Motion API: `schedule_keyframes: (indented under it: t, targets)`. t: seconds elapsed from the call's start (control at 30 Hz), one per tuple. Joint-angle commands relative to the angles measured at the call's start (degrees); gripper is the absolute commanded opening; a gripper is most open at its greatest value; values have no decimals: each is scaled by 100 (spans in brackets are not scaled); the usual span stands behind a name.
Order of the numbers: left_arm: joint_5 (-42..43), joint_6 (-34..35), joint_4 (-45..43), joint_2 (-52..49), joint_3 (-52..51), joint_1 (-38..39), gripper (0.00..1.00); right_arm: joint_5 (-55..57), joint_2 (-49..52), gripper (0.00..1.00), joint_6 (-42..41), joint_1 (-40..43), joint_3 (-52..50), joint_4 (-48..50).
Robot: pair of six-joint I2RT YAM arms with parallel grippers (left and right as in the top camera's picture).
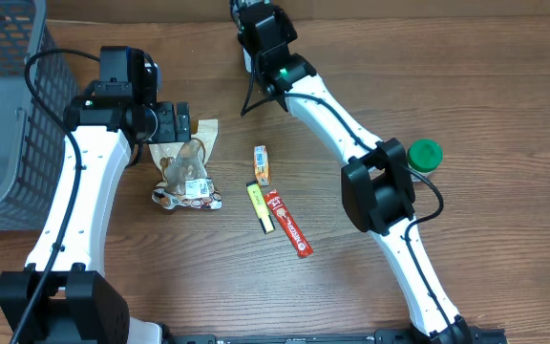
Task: Scan the item barcode
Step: 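Hold the wipes packet under the scanner with the right gripper, then lower the wipes packet beside the green jar and release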
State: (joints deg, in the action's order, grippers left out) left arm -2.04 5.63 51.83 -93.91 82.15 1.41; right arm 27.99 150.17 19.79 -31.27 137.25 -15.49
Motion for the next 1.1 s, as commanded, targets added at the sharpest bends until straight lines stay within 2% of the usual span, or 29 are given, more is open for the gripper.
schedule_keyframes:
  t: [0.0, 0.5, 0.77, 0.9, 1.07]
  targets:
    - [-48, -28, -4, -17, 98, 11, 100, -63, -44, 4, 17, -144, 2, -173]
    - [-48, -28, -4, -17, 98, 11, 100, -704, -61, 4, -4, -168, 17, -942]
    - [-48, -28, -4, -17, 98, 11, 100, -708, -999, 4, -487, 44, 63, -1021]
    - [-48, -28, -4, -17, 98, 11, 100, -713, -1700, 4, -507, 267, 63, -1873]
    - [-48, -28, -4, -17, 98, 11, 100, -1239, -2188, 4, -763, 586, 63, -3685]
